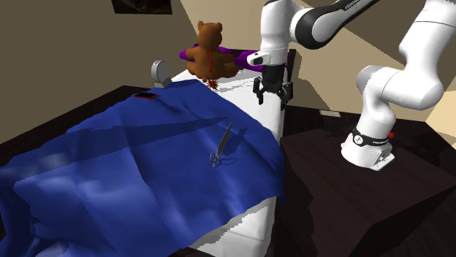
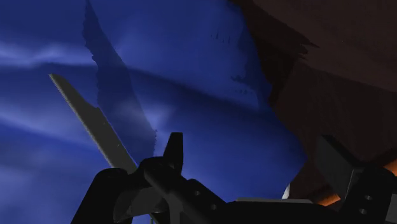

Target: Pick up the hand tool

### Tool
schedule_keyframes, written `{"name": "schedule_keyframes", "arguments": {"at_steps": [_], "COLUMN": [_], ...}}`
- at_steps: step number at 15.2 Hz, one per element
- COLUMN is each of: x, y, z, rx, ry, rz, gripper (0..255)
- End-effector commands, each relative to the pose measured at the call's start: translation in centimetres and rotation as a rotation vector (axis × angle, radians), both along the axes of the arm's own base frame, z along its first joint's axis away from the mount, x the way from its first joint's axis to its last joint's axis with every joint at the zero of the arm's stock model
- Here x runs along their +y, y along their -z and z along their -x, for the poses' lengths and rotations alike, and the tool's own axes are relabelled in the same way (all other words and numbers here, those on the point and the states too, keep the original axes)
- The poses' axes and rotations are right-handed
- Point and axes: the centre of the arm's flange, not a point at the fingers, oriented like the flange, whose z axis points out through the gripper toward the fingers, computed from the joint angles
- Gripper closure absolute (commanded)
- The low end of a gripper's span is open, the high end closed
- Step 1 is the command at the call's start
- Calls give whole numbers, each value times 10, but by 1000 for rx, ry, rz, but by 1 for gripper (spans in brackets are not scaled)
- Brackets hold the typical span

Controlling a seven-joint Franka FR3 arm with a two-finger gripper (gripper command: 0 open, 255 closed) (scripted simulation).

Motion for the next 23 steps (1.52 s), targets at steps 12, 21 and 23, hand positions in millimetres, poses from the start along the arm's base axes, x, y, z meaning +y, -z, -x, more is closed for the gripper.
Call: {"name": "schedule_keyframes", "arguments": {"at_steps": [12,21,23], "x": [-67,-82,-82], "y": [105,162,172], "z": [-110,-155,-155], "rx": [-66,-89,-89], "ry": [-320,-436,-436], "rz": [18,23,23], "gripper": [0,0,0]}}
